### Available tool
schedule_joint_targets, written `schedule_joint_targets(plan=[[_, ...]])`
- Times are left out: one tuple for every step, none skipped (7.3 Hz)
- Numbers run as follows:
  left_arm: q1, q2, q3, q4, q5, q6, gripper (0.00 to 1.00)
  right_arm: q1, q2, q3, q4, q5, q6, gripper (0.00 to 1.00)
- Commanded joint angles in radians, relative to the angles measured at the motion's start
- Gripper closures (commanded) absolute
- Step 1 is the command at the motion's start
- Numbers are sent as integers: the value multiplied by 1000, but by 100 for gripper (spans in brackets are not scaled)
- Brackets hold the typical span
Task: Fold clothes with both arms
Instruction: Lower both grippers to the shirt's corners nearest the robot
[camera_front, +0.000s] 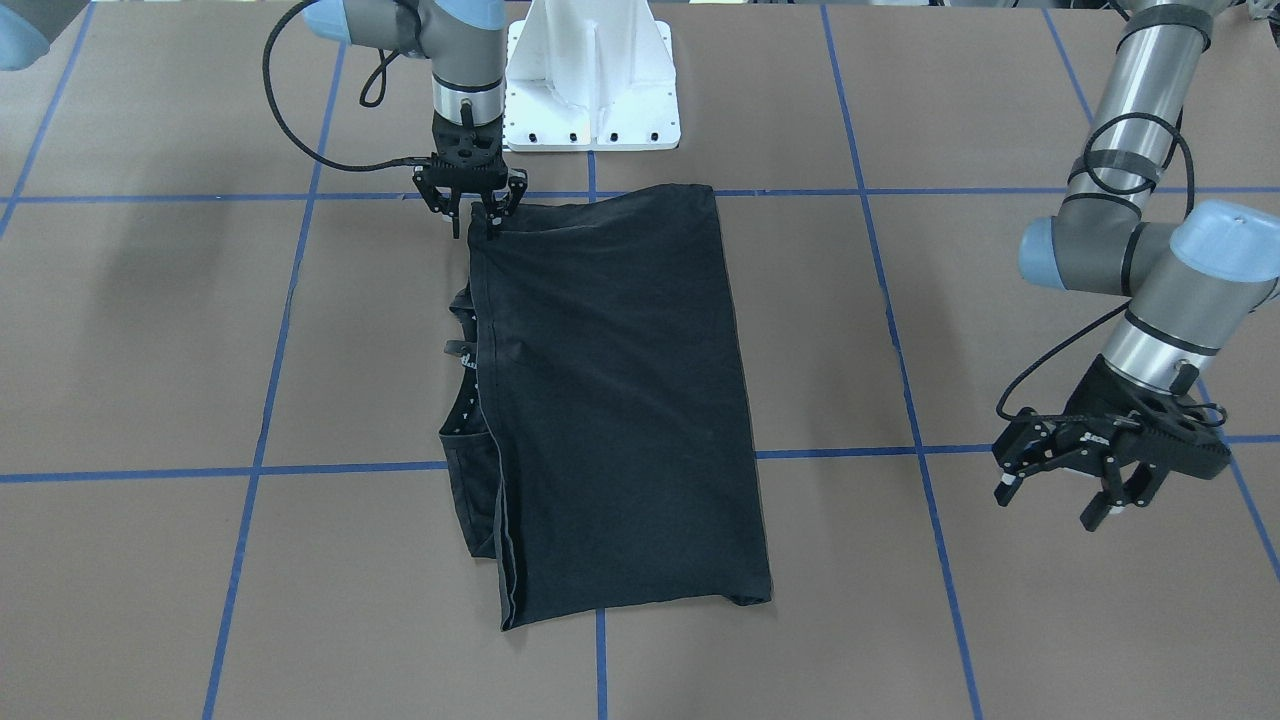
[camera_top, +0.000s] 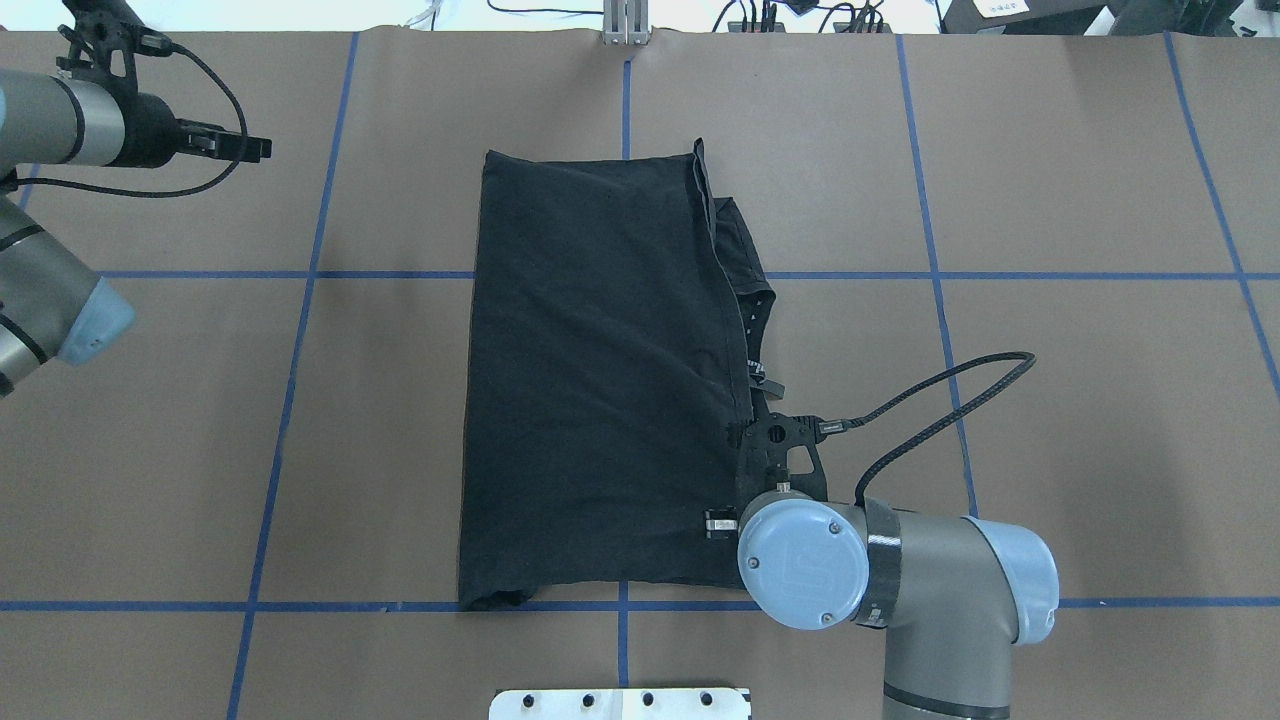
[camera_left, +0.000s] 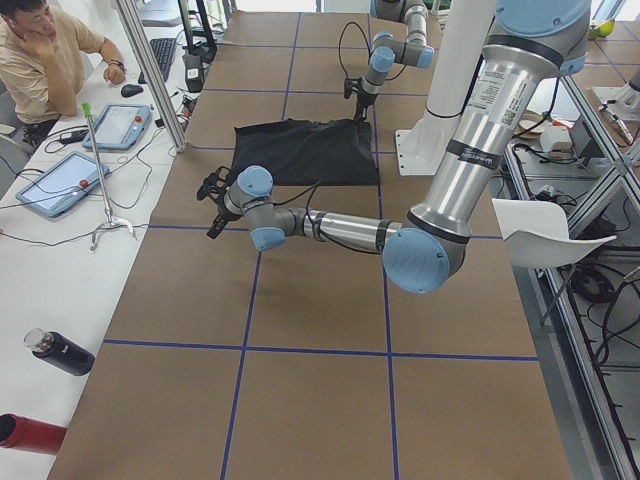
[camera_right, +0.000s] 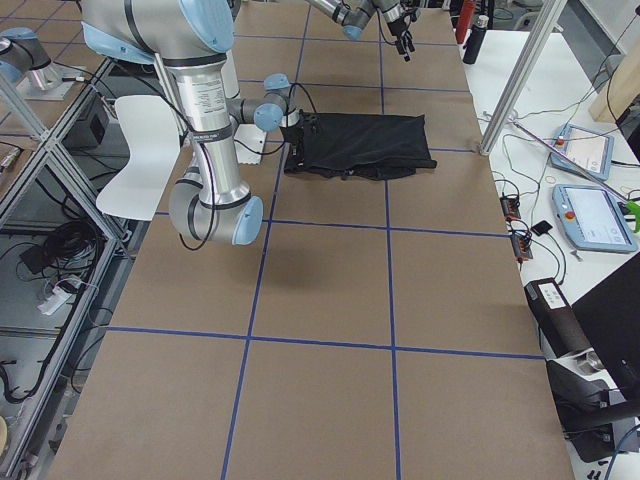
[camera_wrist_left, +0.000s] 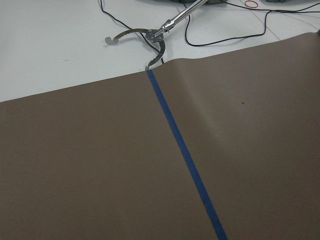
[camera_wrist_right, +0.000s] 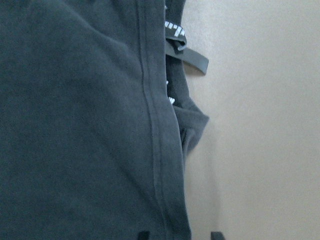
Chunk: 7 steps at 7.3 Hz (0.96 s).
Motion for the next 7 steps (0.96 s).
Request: schedule_joint_targets(plan=[[112, 4, -101, 15, 6, -177, 0, 104, 14, 72, 1, 67, -67, 0], [189, 34, -156, 16, 24, -264, 0, 158, 14, 90, 3, 124, -103, 0], [267, 70, -237, 22, 64, -352, 0, 185, 2, 107, 25, 144, -144, 0], [347, 85, -361, 116, 69, -436, 0, 195, -42, 110, 102, 161, -148, 0], [451, 85, -482, 269, 138, -527, 0, 196, -85, 112, 171, 172, -149, 0], [555, 84, -587, 414, 211, -584, 0, 201, -113, 116, 187, 176, -149, 0], [617, 85, -659, 513, 228, -653, 0, 203, -150, 139, 188, 178, -166, 0]])
